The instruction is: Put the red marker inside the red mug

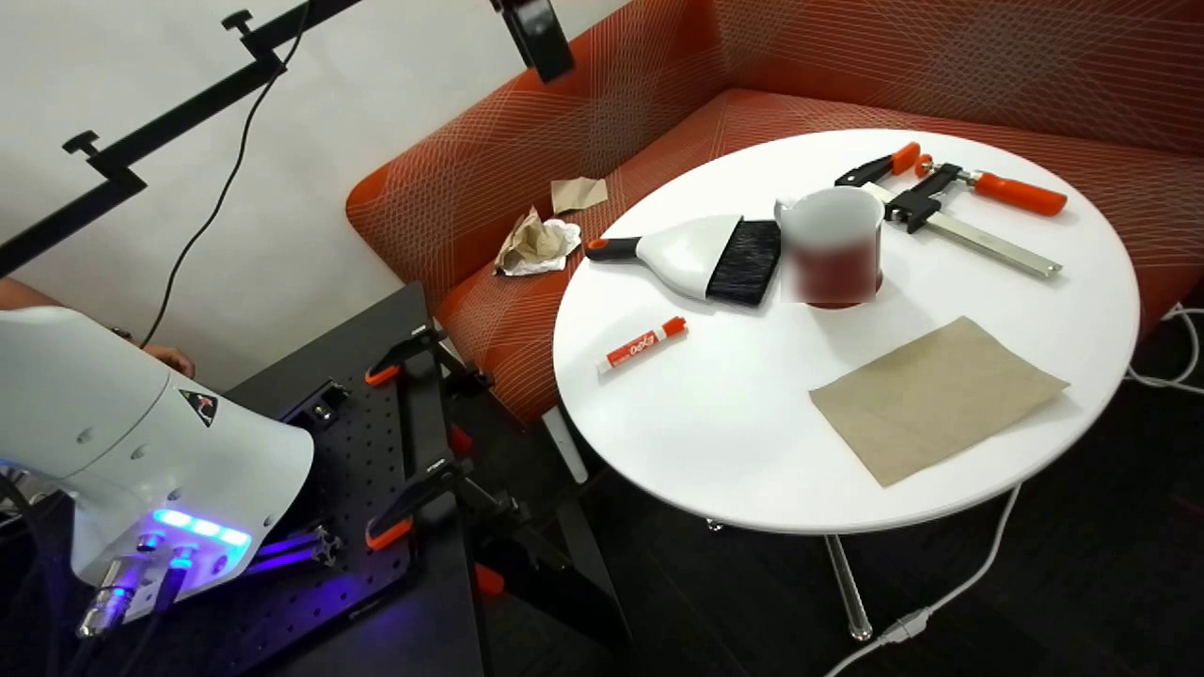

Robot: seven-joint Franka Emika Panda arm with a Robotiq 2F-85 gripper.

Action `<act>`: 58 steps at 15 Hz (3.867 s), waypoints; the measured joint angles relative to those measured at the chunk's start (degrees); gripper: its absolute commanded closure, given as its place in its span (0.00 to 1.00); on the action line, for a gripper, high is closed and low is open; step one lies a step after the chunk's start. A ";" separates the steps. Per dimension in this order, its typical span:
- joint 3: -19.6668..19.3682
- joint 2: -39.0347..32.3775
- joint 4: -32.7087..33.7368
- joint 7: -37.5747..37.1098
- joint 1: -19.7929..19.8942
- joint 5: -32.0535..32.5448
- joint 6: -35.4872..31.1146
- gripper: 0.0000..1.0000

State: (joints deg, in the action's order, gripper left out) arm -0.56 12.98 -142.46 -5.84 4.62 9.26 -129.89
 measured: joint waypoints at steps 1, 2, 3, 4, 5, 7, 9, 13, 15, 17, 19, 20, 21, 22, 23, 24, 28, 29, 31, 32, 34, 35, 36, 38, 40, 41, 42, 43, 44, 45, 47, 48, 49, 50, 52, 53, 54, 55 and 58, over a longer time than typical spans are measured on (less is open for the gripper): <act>-0.07 -1.42 -1.36 0.02 -0.06 -0.41 -2.52 0.00; -0.14 -3.00 -2.47 0.04 -0.08 -0.78 -5.12 0.00; -0.22 -4.75 -3.32 0.08 -0.08 -1.13 -7.74 0.00; -0.31 -6.59 -3.91 0.31 -0.10 -1.71 -10.31 0.00; -0.39 -8.52 -4.25 1.17 -0.11 -2.54 -12.75 0.00; -0.44 -12.41 -4.32 3.49 -0.16 -4.81 -17.15 0.00; -0.44 -15.95 -4.19 5.71 -0.30 -7.07 -20.64 0.00; -0.27 -21.38 -3.38 7.36 -0.73 -8.99 -23.33 0.00; -0.28 -22.27 -2.90 7.36 -0.72 -8.99 -23.33 0.00; -0.29 -22.35 -2.65 7.36 -0.72 -8.99 -23.33 0.00; -0.29 -22.35 -2.57 7.36 -0.72 -8.99 -23.33 0.00; -0.28 -22.43 -2.57 7.36 -0.73 -8.99 -23.33 0.00; -0.26 -22.68 -2.56 7.36 -0.87 -8.98 -23.33 0.00; -0.25 -23.25 -2.49 7.36 -1.04 -8.97 -23.45 0.00; -0.26 -24.25 -2.40 7.36 -1.23 -8.88 -24.10 0.00; -0.28 -25.64 -2.27 7.26 -1.46 -8.72 -25.25 0.00; -0.34 -32.85 -0.95 7.20 -1.93 -8.71 -31.56 0.00; -0.34 -34.73 -0.40 7.20 -1.93 -8.76 -32.91 0.00; -0.32 -38.15 0.73 7.20 -1.79 -8.95 -35.33 0.00; -0.22 -39.78 1.30 7.20 -1.55 -9.10 -36.43 0.00; 0.15 -42.65 2.57 7.20 -0.83 -9.53 -37.77 0.00; 0.34 -43.95 3.21 7.20 -0.43 -9.65 -38.28 0.00; 0.49 -45.12 3.87 7.20 -0.12 -9.69 -38.49 0.00; 0.75 -47.03 5.10 7.20 0.35 -9.70 -38.54 0.00; 1.10 -48.41 6.03 7.20 0.50 -9.70 -38.54 0.00; 1.38 -48.93 6.40 7.20 0.56 -9.71 -38.54 0.00; 1.67 -49.34 6.66 7.20 0.59 -9.71 -38.54 0.00; 2.01 -49.69 6.89 7.20 0.61 -9.71 -38.54 0.00; 2.31 -49.93 7.01 7.20 0.62 -9.71 -38.54 0.00; 2.60 -50.13 7.09 7.20 0.62 -9.71 -38.54 0.05; 3.04 -50.37 7.13 7.20 0.62 -9.71 -38.54 0.29; 3.16 -50.42 7.13 7.20 0.62 -9.71 -38.54 0.31; 3.22 -50.45 7.13 7.20 0.62 -9.71 -38.54 0.40; 3.24 -50.47 7.14 7.20 0.62 -9.71 -38.54 0.47; 3.26 -50.50 7.14 7.20 0.62 -9.71 -38.54 0.62; 3.26 -50.52 7.14 7.20 0.62 -9.71 -38.54 0.69; 3.27 -50.54 7.14 7.20 0.62 -9.71 -38.54 0.78; 3.29 -50.57 7.15 7.20 0.62 -9.71 -38.54 0.86; 3.30 -50.59 7.35 7.21 0.70 -9.71 -38.54 0.99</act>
State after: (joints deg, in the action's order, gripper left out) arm 2.74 -37.61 -135.11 1.37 5.31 -0.45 -168.43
